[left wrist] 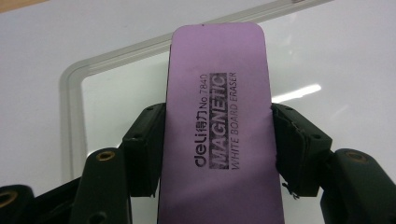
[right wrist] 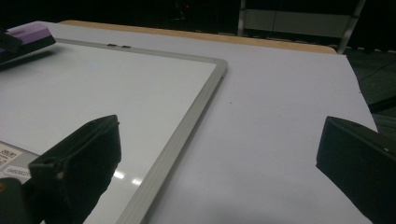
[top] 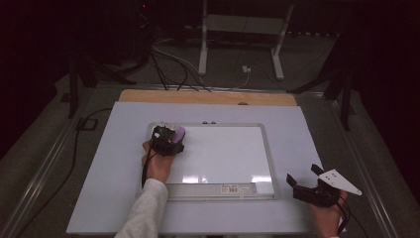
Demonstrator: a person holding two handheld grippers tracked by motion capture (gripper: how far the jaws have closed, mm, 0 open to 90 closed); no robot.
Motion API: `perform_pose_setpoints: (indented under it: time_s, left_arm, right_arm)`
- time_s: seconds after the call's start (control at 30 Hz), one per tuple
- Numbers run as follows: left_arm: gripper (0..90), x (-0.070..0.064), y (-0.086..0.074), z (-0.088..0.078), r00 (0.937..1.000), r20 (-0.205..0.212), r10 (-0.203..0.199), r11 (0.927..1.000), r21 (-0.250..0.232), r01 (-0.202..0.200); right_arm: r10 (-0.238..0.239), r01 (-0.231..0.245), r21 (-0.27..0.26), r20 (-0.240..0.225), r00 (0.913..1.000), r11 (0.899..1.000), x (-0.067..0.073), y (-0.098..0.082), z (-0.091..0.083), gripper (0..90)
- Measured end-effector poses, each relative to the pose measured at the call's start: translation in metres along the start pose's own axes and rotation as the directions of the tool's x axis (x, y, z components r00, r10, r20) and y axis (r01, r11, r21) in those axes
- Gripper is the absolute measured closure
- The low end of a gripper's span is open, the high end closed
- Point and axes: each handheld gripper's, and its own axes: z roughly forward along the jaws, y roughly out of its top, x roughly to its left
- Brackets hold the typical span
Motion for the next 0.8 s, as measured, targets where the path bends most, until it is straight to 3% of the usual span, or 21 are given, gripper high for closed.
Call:
perform_pose_setpoints:
  time_s: [0.47, 0.8]
  left_arm:
    - [41.4, 0.022, -0.010, 0.001, 0.9978, -0.044, -0.049, 0.9986, 0.021, 0.050]
    - [41.3, 0.028, -0.019, 0.006, 0.9951, -0.079, -0.060, 0.9975, 0.032, 0.062]
  right_arm:
    - [-0.001, 0.001, 0.003, 0.000, 1.0000, 1.000, 0.000, 0.000, 0.001, 0.1]
    - [0.002, -0.002, 0.001, -0.001, 1.0000, 1.000, 0.000, 0.000, 0.000, 0.1]
